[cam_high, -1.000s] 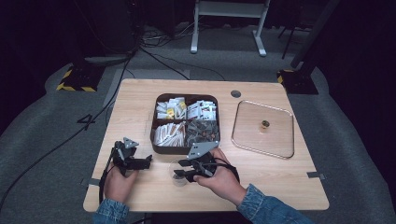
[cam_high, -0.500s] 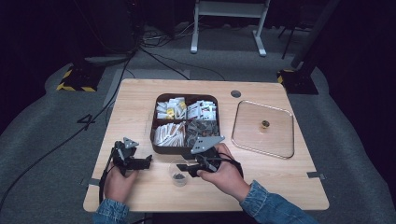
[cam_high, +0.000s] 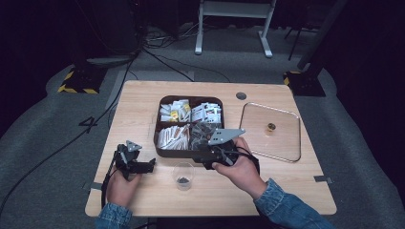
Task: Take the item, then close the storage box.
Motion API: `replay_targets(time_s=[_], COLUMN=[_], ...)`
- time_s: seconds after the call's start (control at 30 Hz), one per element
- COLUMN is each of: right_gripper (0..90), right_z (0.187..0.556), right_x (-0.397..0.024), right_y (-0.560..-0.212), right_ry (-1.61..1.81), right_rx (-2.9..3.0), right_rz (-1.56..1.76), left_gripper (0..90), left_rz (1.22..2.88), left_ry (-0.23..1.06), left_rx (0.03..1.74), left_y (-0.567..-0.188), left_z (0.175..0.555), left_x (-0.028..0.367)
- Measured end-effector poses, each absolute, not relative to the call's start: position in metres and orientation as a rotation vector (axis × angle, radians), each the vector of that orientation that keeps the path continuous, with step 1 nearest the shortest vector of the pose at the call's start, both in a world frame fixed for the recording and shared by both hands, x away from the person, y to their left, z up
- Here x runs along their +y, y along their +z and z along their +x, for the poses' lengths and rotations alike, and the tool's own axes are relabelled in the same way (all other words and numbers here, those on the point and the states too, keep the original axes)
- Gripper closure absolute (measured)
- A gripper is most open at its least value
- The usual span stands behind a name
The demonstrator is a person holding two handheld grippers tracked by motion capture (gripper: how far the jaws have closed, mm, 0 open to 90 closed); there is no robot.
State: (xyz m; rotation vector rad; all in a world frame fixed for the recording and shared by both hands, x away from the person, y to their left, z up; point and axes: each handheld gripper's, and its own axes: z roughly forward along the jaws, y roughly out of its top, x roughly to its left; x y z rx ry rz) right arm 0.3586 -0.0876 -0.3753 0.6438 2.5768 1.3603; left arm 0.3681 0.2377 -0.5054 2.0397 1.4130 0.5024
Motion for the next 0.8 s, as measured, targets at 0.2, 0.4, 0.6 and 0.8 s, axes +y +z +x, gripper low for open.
replay_targets(time_s=[0.2, 0.4, 0.6, 0.8], right_gripper=[54.9, 50.9, 48.3, 40.2], right_z=[0.371, 0.386, 0.402, 0.422], right_x=[-0.106, -0.124, -0.142, -0.162], right_y=[-0.369, -0.365, -0.363, -0.366], right_ry=[1.34, 1.309, 1.283, 1.265], right_rx=[2.524, 2.466, 2.419, 2.393], right_rz=[0.697, 0.766, 0.846, 0.939], left_gripper=[0.9, 0.9, 0.9, 0.9], left_rz=[2.04, 2.04, 2.04, 2.038], left_ry=[0.503, 0.503, 0.505, 0.502], left_rx=[1.412, 1.413, 1.41, 1.413], left_y=[-0.505, -0.505, -0.505, -0.506], left_z=[0.368, 0.368, 0.368, 0.368], left_x=[0.238, 0.238, 0.238, 0.238])
